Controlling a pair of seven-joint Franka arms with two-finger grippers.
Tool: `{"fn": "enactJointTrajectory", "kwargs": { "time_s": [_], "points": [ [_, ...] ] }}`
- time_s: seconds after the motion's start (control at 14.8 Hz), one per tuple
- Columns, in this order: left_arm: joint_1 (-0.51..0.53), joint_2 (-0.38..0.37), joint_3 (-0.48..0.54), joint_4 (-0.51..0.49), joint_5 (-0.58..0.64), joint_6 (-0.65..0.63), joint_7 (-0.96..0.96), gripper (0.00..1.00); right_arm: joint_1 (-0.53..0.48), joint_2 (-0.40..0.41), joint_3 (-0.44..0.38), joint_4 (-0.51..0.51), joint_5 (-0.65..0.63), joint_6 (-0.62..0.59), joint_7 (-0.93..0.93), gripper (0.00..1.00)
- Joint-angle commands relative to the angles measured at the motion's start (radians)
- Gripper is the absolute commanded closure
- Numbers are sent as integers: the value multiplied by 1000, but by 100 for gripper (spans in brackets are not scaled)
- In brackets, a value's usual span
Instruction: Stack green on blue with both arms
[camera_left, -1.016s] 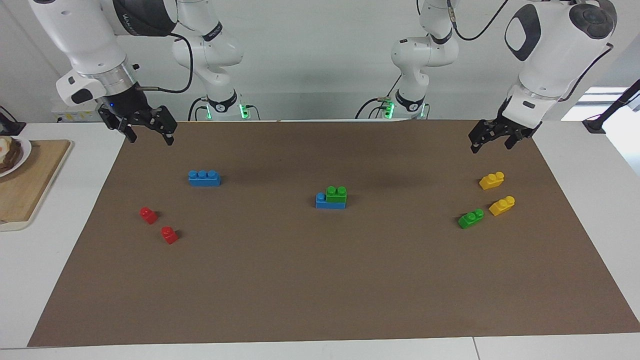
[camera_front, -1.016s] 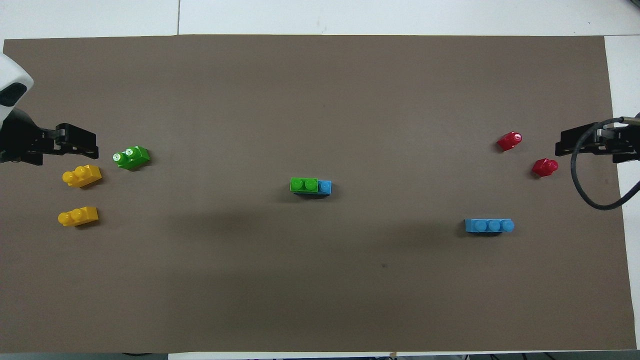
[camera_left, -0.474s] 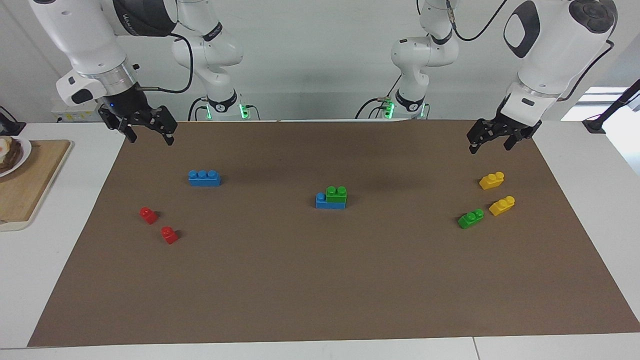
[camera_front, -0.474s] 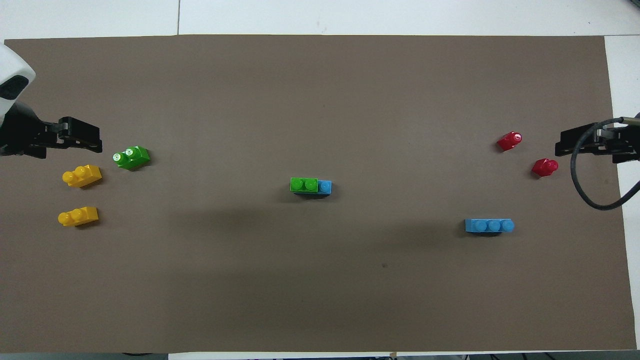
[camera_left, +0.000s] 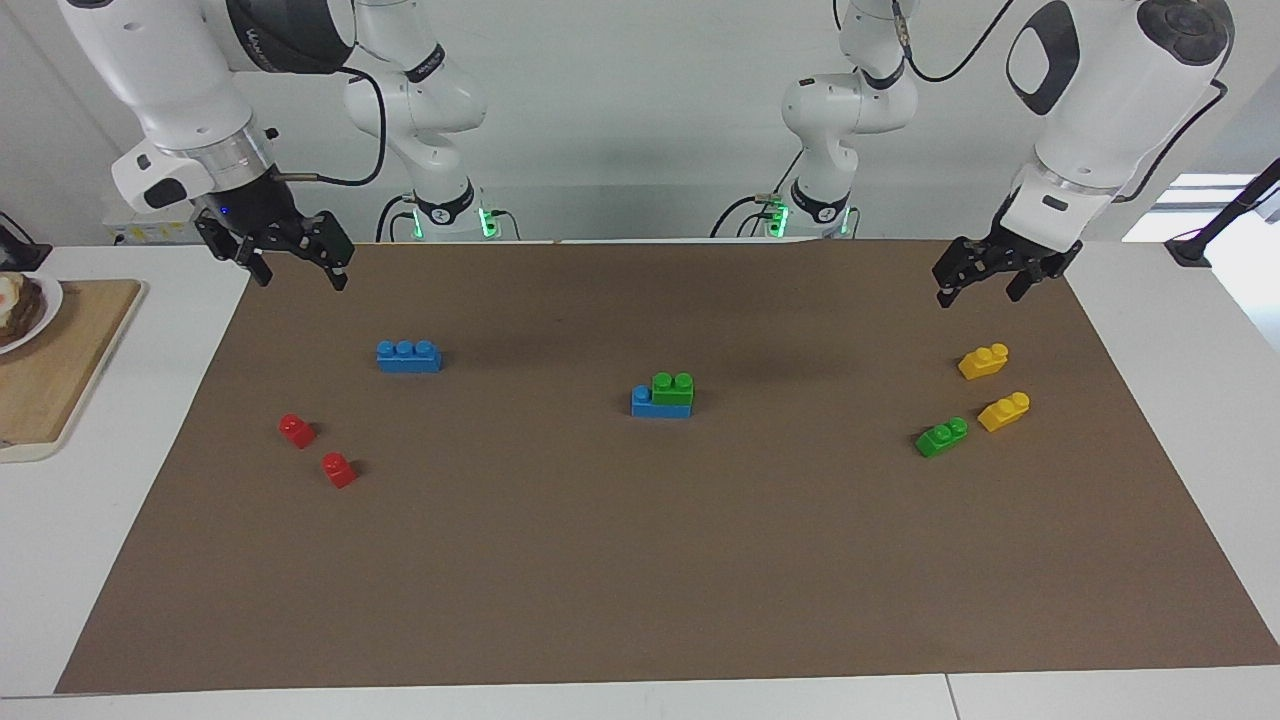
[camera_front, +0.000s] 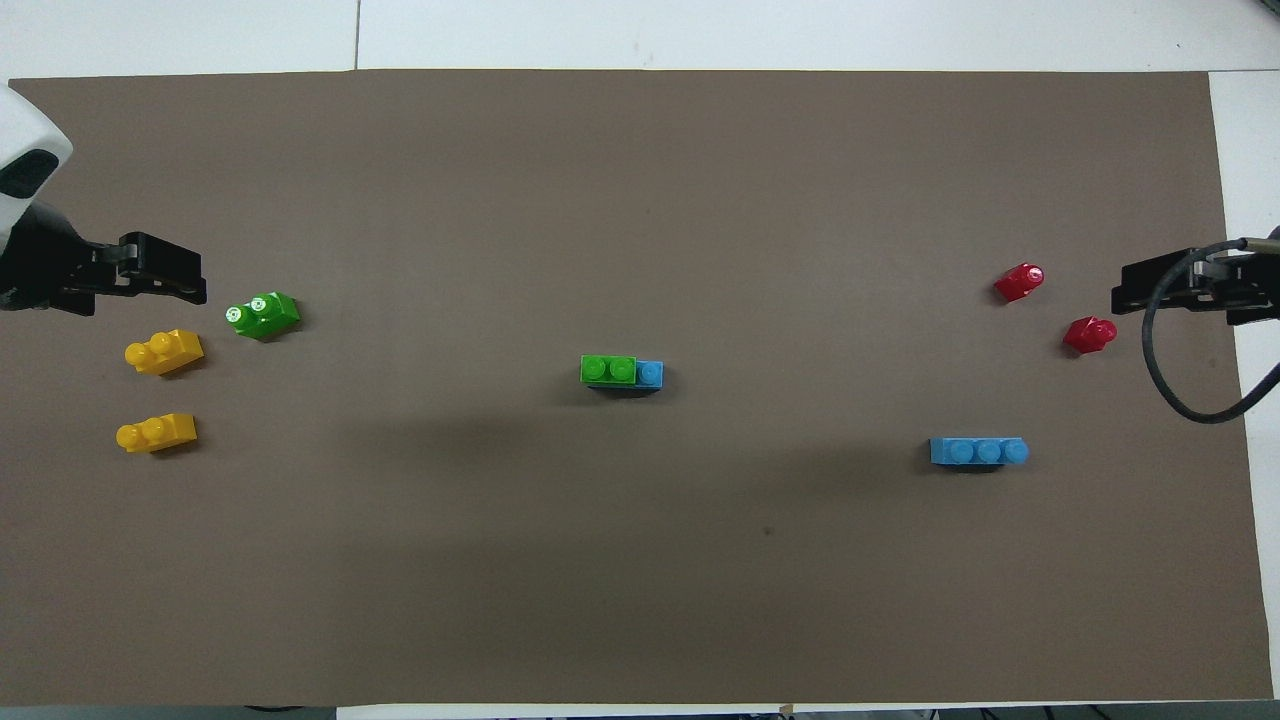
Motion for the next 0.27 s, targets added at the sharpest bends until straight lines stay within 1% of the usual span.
{"fn": "enactJointTrajectory", "kwargs": {
  "time_s": [0.0, 0.2],
  "points": [
    [-11, 17, 8, 28, -12, -4, 12, 0, -13, -20, 9, -17, -30, -12, -30, 1],
    [-9, 17, 8, 28, -12, -6, 12, 0, -13, -20, 8, -17, -30, -9, -73, 1]
  ]
}}
